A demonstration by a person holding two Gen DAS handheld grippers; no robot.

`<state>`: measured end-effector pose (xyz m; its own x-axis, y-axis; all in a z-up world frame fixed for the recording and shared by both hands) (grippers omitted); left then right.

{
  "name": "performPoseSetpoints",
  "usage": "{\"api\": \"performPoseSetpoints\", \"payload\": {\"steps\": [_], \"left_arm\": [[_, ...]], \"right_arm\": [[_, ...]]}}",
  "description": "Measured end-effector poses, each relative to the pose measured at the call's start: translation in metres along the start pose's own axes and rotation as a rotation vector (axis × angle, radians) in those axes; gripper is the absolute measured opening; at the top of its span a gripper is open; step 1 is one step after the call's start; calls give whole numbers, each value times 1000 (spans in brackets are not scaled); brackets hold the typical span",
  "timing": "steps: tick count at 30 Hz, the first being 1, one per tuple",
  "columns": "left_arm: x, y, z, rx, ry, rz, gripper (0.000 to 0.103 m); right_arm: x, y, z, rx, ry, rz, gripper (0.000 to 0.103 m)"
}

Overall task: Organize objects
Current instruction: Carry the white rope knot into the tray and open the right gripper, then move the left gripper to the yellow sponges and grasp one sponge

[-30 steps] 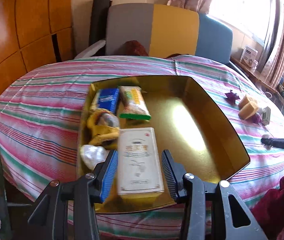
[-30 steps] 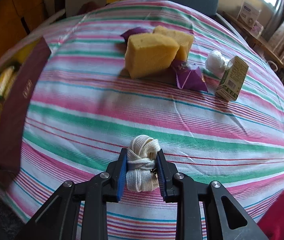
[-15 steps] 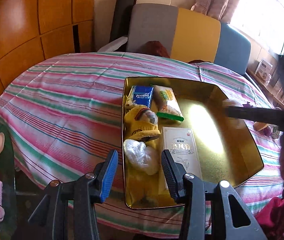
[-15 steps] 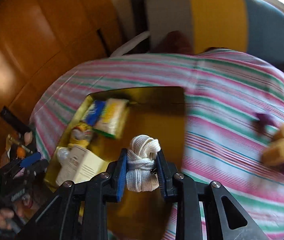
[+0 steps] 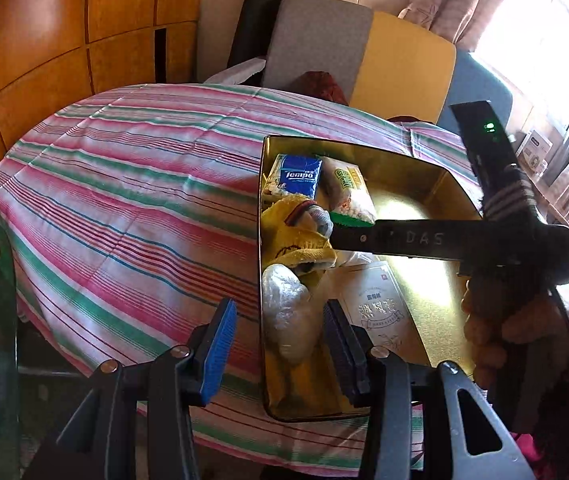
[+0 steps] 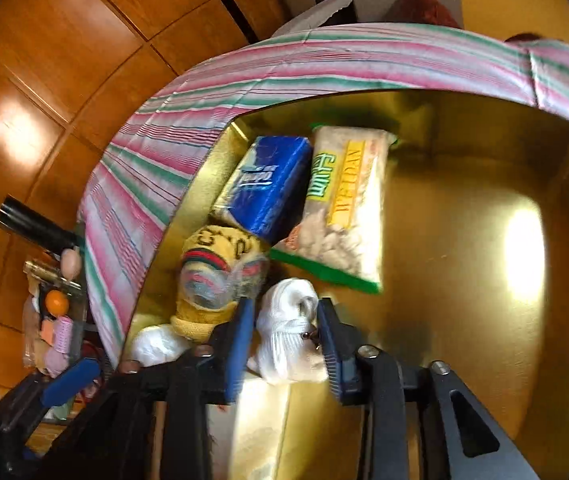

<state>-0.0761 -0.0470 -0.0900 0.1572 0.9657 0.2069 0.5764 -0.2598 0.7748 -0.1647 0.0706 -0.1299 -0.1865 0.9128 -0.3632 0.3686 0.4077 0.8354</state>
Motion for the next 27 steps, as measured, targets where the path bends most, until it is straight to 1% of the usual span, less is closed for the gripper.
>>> {"api": "performPoseSetpoints", "payload": {"steps": [2,6,8,10,12,14,17,21,27], "left_arm": [[1,2,-1,7,-6,-4,45],[4,4,-2,16,-21,-13,45],[6,6,-2,20,-30,-15,45],[9,9,-2,27,-42,-19,45],[14,12,-3,36,-58,-21,45],[19,14,-3,40,-73,-20,45],[27,16,-2,41,-92,-17,45],[39,20,-1,49,-110,-7,45],[60,21,2,45,-146,4,45]], "right_arm": [[0,5,1,17,-7,-12,48],[1,26,-2,71,-17,-21,58],[5,41,-2,102,-21,-10,65],[12,62,1,132,-21,7,69],[17,77,4,160,-7,40,72],[27,96,10,192,2,82,78],[46,118,19,224,2,145,79],[79,150,33,265,-13,228,82],[147,199,50,305,-90,344,88]]}}
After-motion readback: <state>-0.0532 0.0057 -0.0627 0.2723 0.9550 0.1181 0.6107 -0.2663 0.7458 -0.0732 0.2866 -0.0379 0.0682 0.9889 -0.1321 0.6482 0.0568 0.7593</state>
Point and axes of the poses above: each gripper's, at about its wrist camera, not at the fingertips, and y roughly against the way its jaws point, x to its right, z to its underside, the point moved 6 cm from there along -y, roughly the way its jaws point, and after that the axes turned 4 degrees about z, right-handed, at the moved point
